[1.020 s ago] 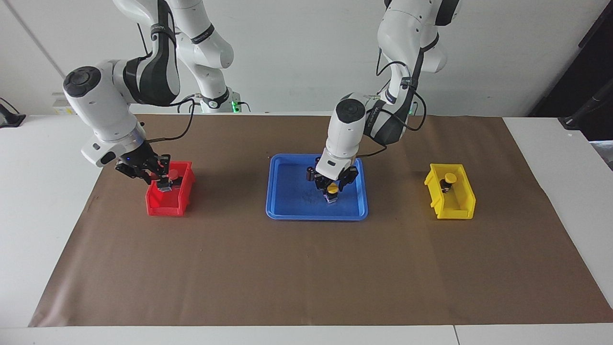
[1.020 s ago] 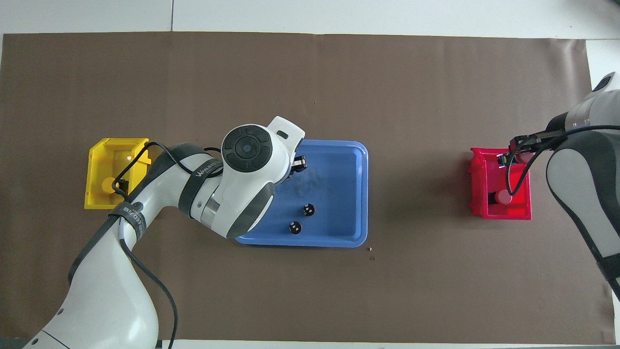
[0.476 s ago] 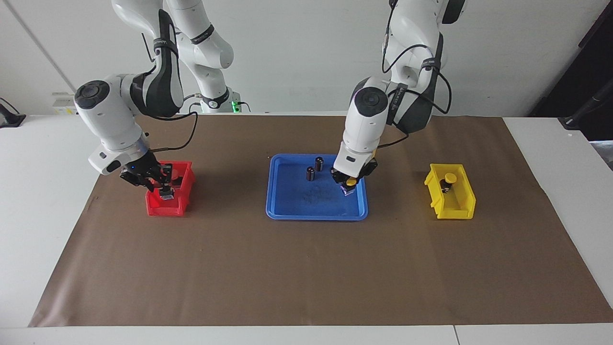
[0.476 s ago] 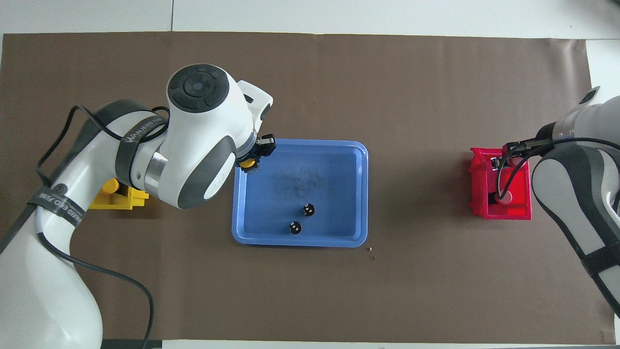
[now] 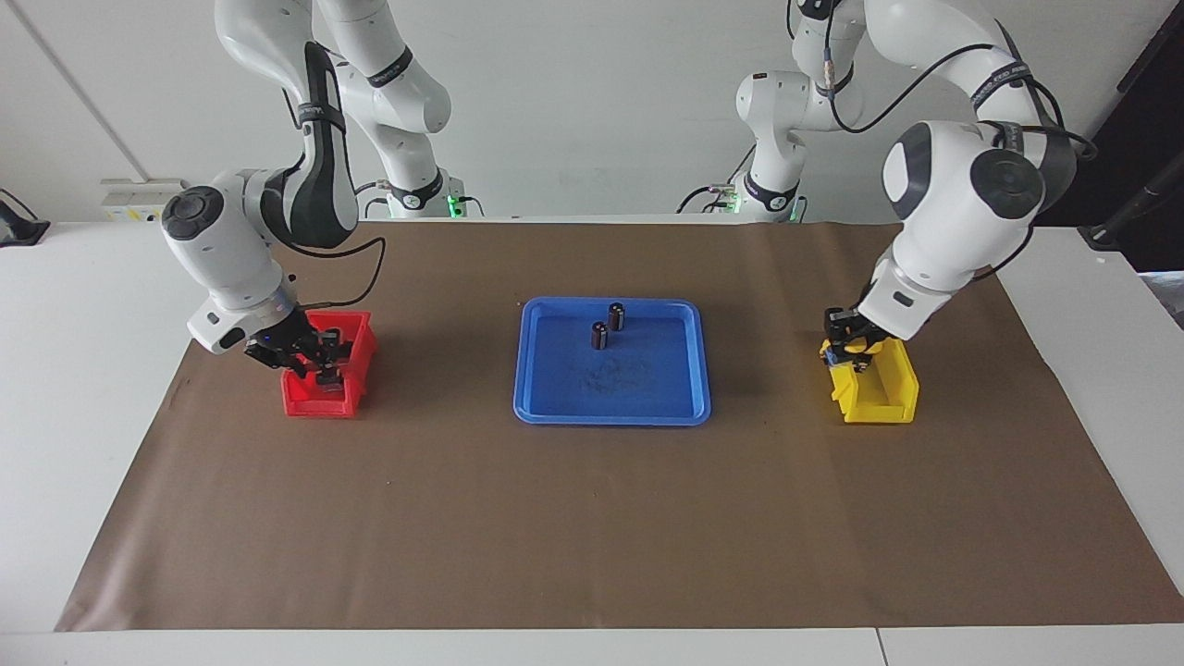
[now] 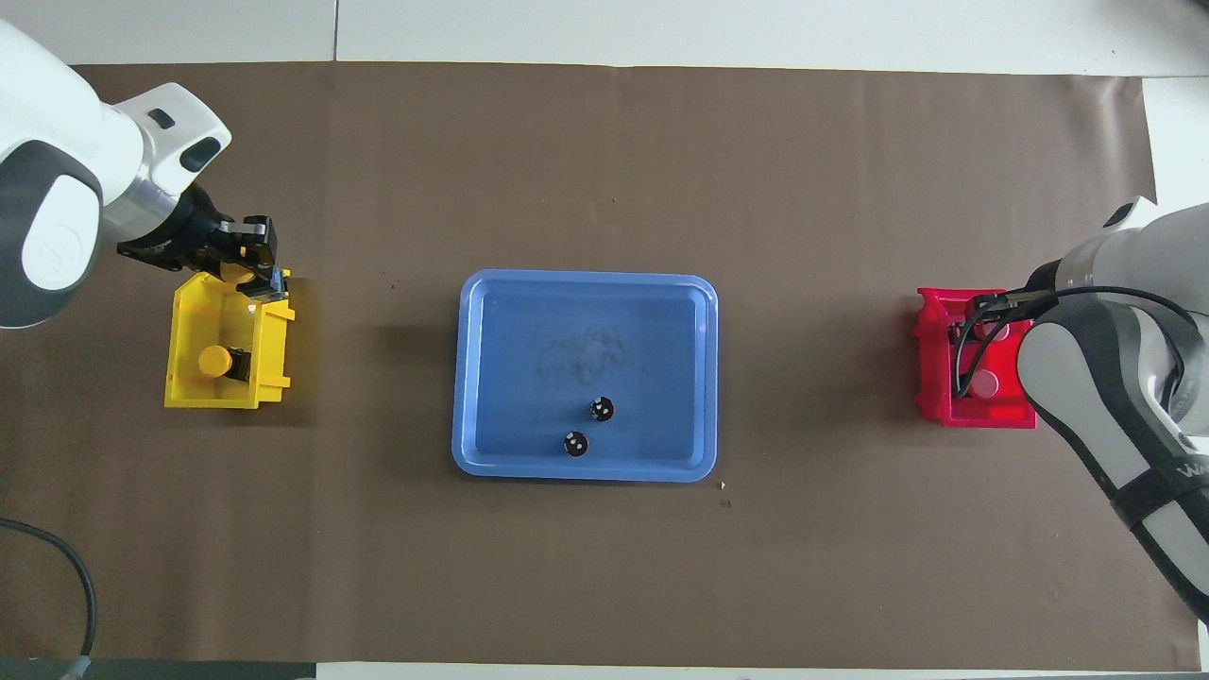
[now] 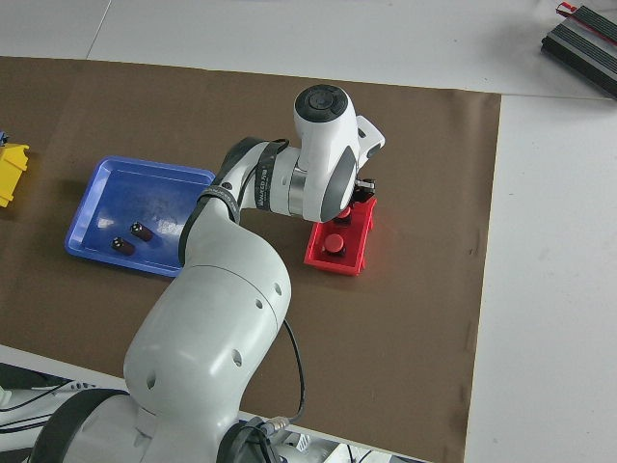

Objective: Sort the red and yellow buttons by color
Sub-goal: 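Carry the yellow button into the yellow bin and open the left gripper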

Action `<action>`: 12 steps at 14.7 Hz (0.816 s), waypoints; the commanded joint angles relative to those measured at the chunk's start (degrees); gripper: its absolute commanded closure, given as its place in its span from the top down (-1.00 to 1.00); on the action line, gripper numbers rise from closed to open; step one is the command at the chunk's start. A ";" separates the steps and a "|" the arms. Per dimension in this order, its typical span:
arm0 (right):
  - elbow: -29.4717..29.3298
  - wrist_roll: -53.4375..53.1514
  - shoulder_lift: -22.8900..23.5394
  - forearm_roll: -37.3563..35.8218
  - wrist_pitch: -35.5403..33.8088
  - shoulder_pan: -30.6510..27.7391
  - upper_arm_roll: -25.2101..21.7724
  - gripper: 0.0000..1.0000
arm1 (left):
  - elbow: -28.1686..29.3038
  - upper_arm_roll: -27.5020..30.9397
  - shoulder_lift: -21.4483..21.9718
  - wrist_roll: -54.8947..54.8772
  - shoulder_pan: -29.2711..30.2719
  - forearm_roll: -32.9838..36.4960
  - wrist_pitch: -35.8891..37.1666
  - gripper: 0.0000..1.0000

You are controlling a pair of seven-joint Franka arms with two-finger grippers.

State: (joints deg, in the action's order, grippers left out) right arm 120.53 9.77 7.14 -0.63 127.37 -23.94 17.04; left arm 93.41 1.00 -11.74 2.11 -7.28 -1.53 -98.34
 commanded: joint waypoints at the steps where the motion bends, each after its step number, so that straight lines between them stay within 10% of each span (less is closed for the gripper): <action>1: 0.41 1.48 0.07 -0.86 1.04 -1.20 0.54 -0.73 | 2.11 -0.65 0.75 -5.79 4.36 -0.31 -2.89 -0.97; 5: -0.90 1.48 0.07 -2.17 -1.50 -1.37 0.54 0.09 | 12.90 -0.47 4.09 -7.21 5.35 -0.22 -13.42 -0.97; 12: -16.26 0.52 -0.28 -3.16 -21.25 -0.41 1.24 0.45 | 20.57 -0.47 5.33 -7.30 5.43 -0.14 -21.17 -0.97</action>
State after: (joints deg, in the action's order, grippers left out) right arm 110.09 9.87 7.13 -3.90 112.67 -24.25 17.45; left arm 110.30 0.53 -8.38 -4.45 -1.87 -1.53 -116.24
